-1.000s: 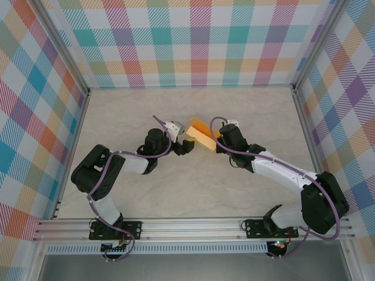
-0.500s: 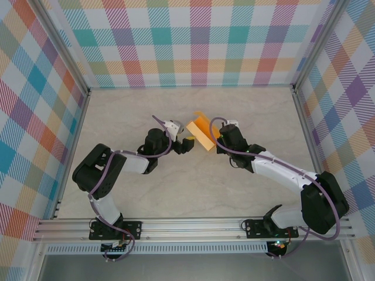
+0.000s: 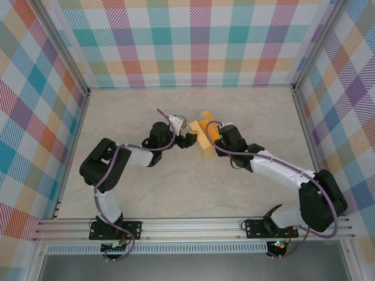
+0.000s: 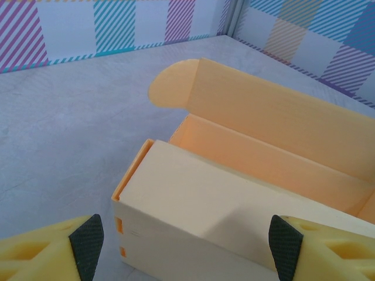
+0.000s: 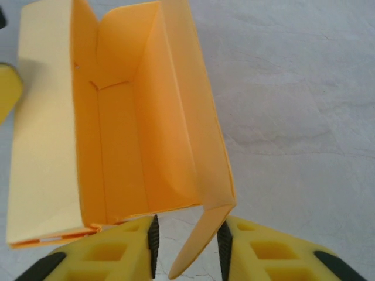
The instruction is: Fold the paper box
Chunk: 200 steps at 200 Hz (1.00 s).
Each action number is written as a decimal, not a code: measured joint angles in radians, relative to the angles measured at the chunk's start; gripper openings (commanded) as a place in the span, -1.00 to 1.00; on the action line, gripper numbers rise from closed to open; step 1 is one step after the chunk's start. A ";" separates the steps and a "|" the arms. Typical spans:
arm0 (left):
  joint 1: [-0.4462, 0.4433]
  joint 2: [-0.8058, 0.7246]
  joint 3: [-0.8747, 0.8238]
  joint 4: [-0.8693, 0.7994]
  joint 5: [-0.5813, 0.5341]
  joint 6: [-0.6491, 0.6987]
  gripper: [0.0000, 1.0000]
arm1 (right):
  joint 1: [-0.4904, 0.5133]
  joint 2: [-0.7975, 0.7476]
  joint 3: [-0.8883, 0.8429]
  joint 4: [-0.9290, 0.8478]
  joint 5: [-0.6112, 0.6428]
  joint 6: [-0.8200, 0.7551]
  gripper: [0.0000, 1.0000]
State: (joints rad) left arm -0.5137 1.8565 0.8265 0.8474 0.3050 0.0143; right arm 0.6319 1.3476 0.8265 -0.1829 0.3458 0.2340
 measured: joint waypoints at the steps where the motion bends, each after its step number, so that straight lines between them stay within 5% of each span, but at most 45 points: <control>1: 0.000 0.000 0.001 -0.002 0.000 0.000 0.53 | 0.000 -0.001 0.000 -0.001 -0.002 -0.003 -0.20; 58: 0.000 0.002 0.019 -0.038 0.000 -0.011 0.53 | -0.093 -0.047 0.040 -0.027 -0.183 -0.117 0.28; 101: 0.005 0.001 0.024 -0.063 0.008 -0.031 0.53 | -0.181 -0.048 0.142 -0.103 -0.330 -0.203 1.00; 156: 0.036 -0.035 0.025 -0.143 0.016 -0.097 0.53 | -0.371 0.209 0.470 -0.264 -0.562 -0.169 0.99; 200: 0.040 -0.046 0.030 -0.178 0.027 -0.139 0.52 | -0.383 0.427 0.583 -0.351 -0.730 -0.070 1.00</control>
State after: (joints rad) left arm -0.4740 1.8107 0.8562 0.6697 0.3321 -0.1249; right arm 0.2485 1.7748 1.4097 -0.5343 -0.3843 0.1642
